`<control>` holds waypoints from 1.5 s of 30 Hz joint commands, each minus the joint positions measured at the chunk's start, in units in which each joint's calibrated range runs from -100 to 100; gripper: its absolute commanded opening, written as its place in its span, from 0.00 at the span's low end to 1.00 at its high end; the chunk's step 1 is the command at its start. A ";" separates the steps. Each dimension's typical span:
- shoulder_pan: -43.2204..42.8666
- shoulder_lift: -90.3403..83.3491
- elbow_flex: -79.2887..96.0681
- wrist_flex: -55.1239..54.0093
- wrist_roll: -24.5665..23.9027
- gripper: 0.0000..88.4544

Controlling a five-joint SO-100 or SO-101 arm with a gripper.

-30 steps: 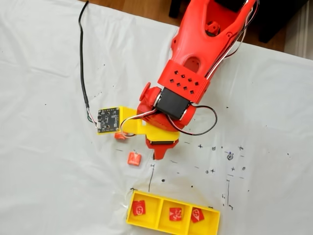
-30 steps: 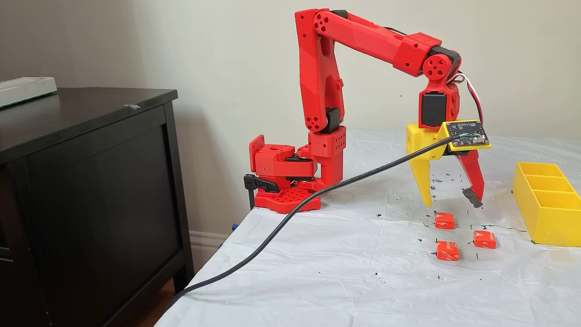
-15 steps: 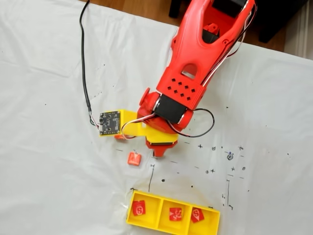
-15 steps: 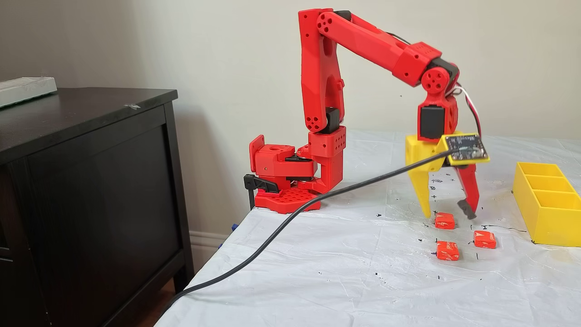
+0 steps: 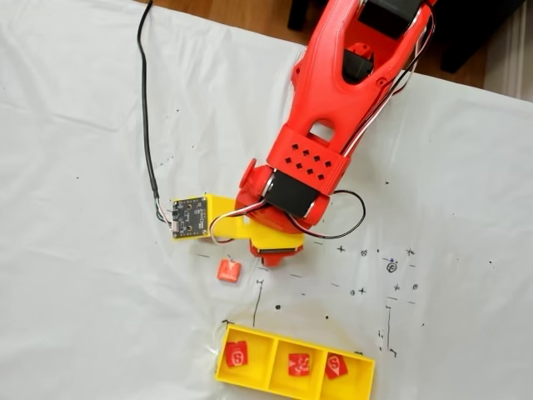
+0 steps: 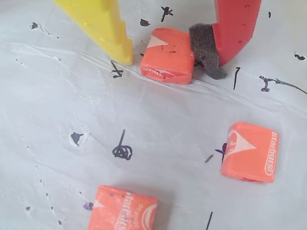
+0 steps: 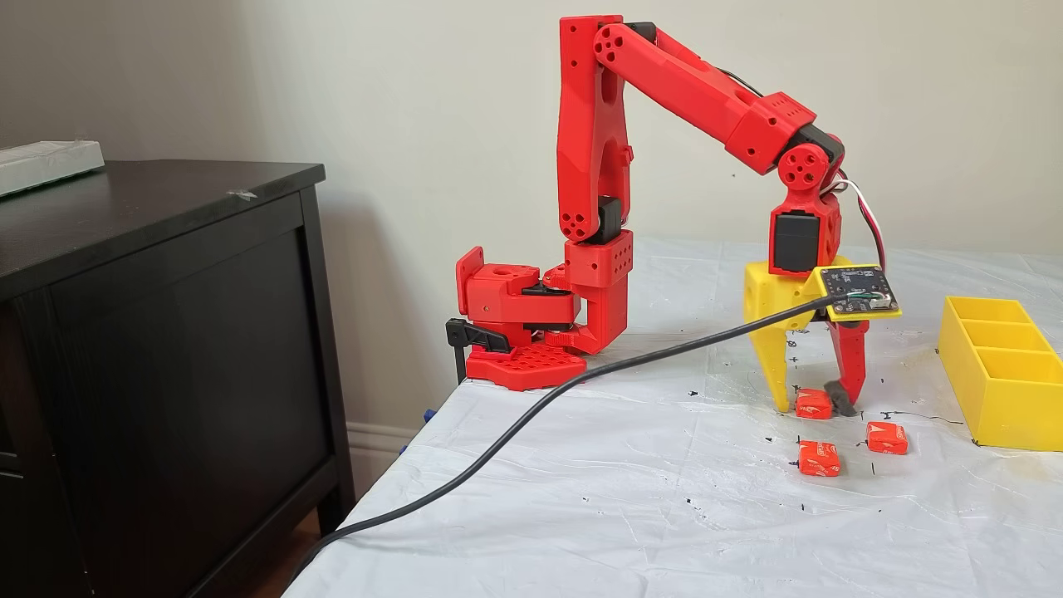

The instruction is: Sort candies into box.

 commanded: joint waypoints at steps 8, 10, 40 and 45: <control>-0.79 -1.74 0.27 -0.98 -0.63 0.04; -1.33 -3.43 0.18 -0.41 -1.17 0.03; -18.27 -15.82 -28.13 8.59 -10.45 0.00; -20.08 -11.57 -32.41 4.91 -12.41 0.00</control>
